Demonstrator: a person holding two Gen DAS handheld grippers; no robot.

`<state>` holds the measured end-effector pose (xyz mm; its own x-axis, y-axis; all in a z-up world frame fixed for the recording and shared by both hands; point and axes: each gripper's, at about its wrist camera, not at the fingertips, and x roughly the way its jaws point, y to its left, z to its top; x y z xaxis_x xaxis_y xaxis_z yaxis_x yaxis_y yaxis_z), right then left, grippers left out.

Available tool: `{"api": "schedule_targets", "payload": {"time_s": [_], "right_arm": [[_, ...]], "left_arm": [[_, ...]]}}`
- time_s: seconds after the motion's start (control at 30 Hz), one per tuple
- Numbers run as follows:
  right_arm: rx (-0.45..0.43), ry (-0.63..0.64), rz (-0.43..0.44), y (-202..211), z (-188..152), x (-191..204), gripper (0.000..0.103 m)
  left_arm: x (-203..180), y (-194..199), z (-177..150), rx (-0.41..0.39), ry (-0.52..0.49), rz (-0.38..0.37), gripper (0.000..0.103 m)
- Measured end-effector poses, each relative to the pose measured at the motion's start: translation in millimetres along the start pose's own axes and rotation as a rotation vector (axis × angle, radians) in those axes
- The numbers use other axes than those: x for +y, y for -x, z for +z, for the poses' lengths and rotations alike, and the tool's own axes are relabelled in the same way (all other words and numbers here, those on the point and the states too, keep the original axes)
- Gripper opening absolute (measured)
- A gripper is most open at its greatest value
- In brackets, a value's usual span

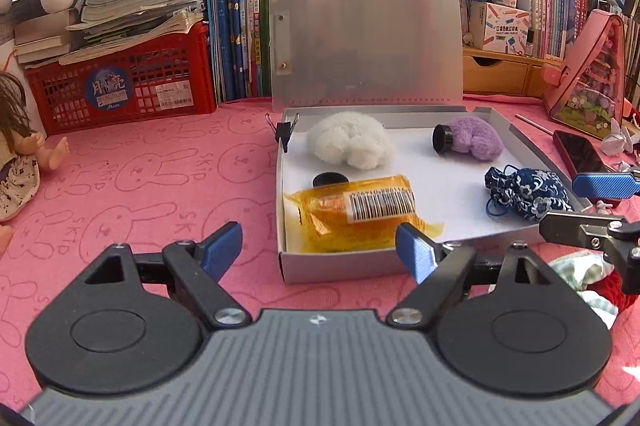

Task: Organize objects
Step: 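Grasp the red-yellow knitted strip with the left tool while the right tool grasps the green checked cloth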

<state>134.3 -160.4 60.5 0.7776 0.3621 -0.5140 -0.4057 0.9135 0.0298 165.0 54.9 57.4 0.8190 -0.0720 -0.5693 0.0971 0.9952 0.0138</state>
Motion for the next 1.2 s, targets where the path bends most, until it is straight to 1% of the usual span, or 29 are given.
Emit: {"api": "schedule_targets", "payload": {"time_s": [0.1, 0.27, 0.37, 0.47, 0.63, 0.8, 0.87, 0.97, 1.07, 1.1, 1.13, 1.17, 1.2], "right_arm": [[0.008, 0.053, -0.022, 2.3, -11.0, 10.6, 0.087], [0.054, 0.069, -0.047, -4.6, -25.1, 16.6, 0.088], [0.076, 0.082, -0.064, -8.2, -34.6, 20.0, 0.088], [0.095, 0.067, -0.063, -11.9, -40.7, 20.4, 0.088], [0.137, -0.024, -0.026, -19.8, -44.8, 13.9, 0.088], [0.142, -0.038, -0.019, -21.2, -45.6, 14.7, 0.088], [0.144, -0.033, -0.018, -20.7, -45.8, 15.1, 0.085], [0.144, -0.028, -0.016, -19.6, -45.7, 16.5, 0.082], [0.136, -0.031, -0.014, -17.2, -45.2, 17.6, 0.076], [0.128, -0.032, -0.013, -15.8, -44.7, 17.8, 0.074], [0.119, -0.034, -0.011, -13.9, -44.3, 18.0, 0.07], [0.112, -0.037, -0.008, -12.0, -43.8, 18.3, 0.061], [0.105, -0.04, -0.003, -9.6, -42.9, 18.8, 0.055]], "left_arm": [[3.0, 5.8, -19.5, 0.021, 0.011, 0.004, 0.087], [2.5, 1.8, -43.2, 0.058, -0.014, 0.025, 0.087], [2.7, 1.6, -51.9, 0.041, -0.01, 0.019, 0.087], [3.3, 0.1, -54.8, 0.033, 0.012, 0.02, 0.087], [5.7, -5.5, -56.1, 0.044, 0.072, 0.008, 0.087], [2.5, -5.7, -56.0, 0.043, 0.064, 0.004, 0.087], [1.6, -5.1, -56.3, 0.041, 0.061, 0.002, 0.086], [-0.2, -3.6, -56.3, 0.037, 0.059, -0.006, 0.078], [-3.3, -2.2, -56.7, 0.034, 0.047, -0.009, 0.068], [-4.3, -2.0, -56.5, 0.034, 0.04, 0.001, 0.061], [-5.6, -2.0, -56.5, 0.036, 0.03, 0.017, 0.055], [-5.7, -1.7, -56.4, 0.036, 0.023, 0.019, 0.054], [-5.1, -1.3, -56.2, 0.037, 0.027, 0.016, 0.051]]}}
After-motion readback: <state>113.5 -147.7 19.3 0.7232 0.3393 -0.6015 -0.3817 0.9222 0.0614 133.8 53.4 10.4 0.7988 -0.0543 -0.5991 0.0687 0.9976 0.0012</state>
